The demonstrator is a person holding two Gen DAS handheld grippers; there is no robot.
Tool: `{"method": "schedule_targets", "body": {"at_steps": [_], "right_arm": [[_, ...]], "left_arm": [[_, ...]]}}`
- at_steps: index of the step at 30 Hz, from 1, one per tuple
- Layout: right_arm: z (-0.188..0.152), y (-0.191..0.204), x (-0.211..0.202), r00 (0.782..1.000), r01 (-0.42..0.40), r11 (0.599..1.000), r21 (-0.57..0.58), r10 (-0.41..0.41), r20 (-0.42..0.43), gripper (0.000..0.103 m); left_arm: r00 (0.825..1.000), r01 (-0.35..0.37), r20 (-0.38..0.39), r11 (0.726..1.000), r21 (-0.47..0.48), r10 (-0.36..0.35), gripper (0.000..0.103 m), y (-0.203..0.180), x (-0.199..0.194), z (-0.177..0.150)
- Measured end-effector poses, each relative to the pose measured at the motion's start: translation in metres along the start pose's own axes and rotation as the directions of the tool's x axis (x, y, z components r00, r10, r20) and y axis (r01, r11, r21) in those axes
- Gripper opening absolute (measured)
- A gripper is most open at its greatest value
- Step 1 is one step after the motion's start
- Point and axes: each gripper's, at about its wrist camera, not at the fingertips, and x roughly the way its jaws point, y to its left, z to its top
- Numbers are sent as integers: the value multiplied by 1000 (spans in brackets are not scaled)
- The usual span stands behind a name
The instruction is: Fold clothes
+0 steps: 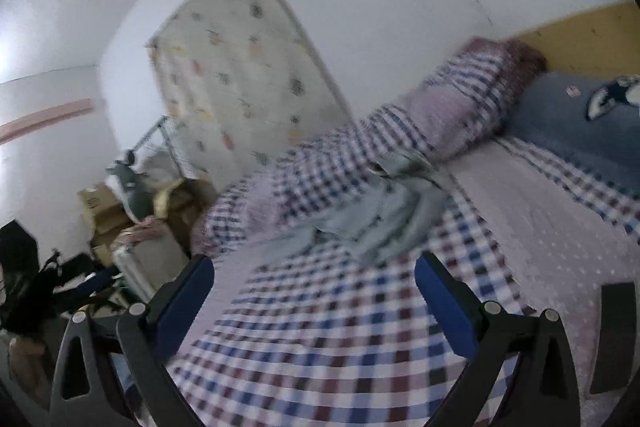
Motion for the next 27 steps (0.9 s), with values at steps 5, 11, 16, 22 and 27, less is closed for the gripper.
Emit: {"method": "schedule_targets", "body": {"at_steps": [5,11,16,22,27], "right_arm": [[-7,-25,57,994,87,996,-21,-88,-70,103],[-41,-55,143,961,190,982,-7,-188,-201,103],[-70,-72,195,908,258,964,-72,-267,-324,103],[-97,-78,229,857,286,947,-149,-322,-402,103],[-116,-75,251,826,280,935,-218,-350,-442,103]], "left_arm": [[995,-63,-72,998,8,63,102,0,73,-27],[977,-139,-161,990,8,138,102,24,162,-59],[959,-182,-224,983,-3,176,102,45,221,-88],[933,-220,-299,975,-24,203,102,62,266,-121],[908,-228,-363,974,-4,211,102,66,283,-141]]}}
